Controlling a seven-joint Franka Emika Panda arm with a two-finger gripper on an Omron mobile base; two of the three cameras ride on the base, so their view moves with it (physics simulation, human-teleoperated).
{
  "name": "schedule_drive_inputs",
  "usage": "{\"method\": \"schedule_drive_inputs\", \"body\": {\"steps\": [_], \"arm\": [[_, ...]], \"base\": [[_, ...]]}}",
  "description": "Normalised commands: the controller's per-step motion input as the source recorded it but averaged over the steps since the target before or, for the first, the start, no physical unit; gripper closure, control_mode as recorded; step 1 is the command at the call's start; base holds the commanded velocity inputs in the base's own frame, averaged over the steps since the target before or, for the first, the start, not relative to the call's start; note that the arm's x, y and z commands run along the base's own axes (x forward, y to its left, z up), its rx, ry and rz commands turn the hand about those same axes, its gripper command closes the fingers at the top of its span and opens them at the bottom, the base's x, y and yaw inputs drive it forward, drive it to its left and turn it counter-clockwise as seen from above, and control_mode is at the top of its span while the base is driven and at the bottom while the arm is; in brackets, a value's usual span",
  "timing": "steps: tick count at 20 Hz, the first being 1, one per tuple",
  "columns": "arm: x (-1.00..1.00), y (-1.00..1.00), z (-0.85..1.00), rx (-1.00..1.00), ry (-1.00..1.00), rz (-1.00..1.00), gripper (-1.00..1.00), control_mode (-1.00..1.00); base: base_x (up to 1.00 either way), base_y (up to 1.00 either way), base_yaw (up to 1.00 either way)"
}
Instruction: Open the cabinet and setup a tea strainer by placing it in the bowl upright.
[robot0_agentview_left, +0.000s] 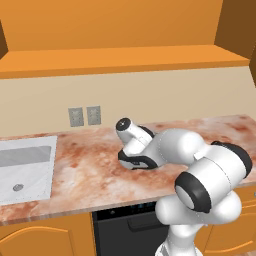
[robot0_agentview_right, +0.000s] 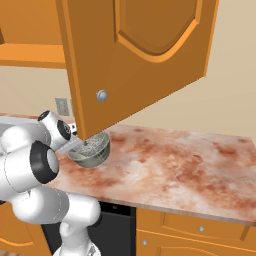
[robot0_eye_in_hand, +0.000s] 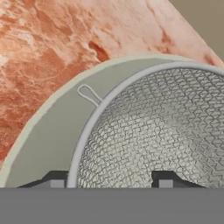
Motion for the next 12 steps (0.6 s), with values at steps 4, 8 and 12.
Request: {"method": "schedule_drive_inputs", "body": {"steps": [4, 8, 12], "arm": [[0.00, 0.00, 0.00, 0.00, 0.00, 0.00, -1.00, -1.00], [0.00, -0.02, 0.00, 0.00, 0.00, -0.01, -1.00, -1.00], [0.00, 0.00, 0.02, 0.03, 0.00, 0.00, -1.00, -1.00]], "base": [[0.00, 0.00, 0.00], [0.00, 0.00, 0.00], [0.00, 0.00, 0.00]]}}
